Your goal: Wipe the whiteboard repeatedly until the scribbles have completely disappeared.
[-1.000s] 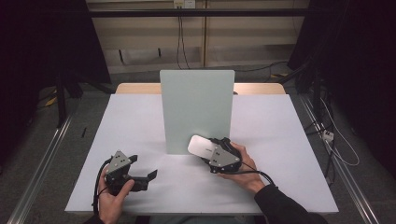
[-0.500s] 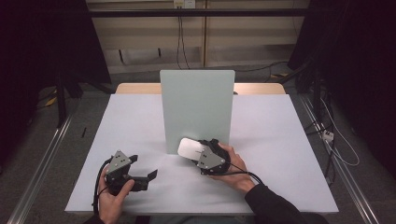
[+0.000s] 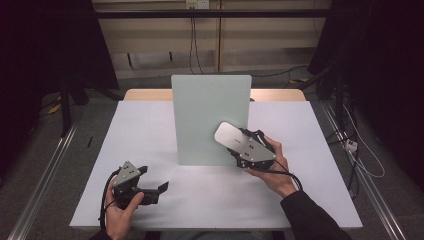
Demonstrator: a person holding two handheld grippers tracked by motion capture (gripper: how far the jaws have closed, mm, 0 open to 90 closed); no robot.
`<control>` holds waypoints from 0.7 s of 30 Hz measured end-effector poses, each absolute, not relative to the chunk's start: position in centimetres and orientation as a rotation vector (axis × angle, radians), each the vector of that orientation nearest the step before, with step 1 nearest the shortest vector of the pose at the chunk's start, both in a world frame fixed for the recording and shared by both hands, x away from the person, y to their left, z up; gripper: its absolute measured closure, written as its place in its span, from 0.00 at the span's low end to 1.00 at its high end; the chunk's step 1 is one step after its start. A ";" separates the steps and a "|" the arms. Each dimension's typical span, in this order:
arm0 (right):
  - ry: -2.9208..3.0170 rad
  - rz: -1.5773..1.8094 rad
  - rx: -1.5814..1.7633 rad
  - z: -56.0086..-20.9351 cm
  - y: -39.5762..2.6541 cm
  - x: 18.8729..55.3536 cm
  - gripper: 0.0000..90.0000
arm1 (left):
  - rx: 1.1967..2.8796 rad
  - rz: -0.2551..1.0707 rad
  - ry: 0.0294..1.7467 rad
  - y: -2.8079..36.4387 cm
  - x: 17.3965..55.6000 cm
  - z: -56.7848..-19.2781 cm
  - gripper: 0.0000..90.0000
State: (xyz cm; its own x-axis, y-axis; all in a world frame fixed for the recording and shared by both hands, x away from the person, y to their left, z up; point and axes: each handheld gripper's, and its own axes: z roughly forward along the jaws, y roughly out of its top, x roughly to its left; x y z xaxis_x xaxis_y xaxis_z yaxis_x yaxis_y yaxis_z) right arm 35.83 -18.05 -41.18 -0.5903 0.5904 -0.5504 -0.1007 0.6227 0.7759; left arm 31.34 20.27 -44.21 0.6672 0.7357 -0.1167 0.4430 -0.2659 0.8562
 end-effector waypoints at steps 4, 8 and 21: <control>2.005 1.001 0.376 -41.7 -18.1 35.6 0.35 | 1.911 0.377 0.922 20.3 31.3 -44.2 0.06; 2.071 0.974 0.392 -42.8 -18.5 35.0 0.35 | 1.907 0.374 0.926 20.2 31.3 -44.2 0.06; 2.237 0.819 0.351 -44.1 -19.2 33.9 0.35 | 1.910 0.377 0.922 20.2 31.3 -44.2 0.06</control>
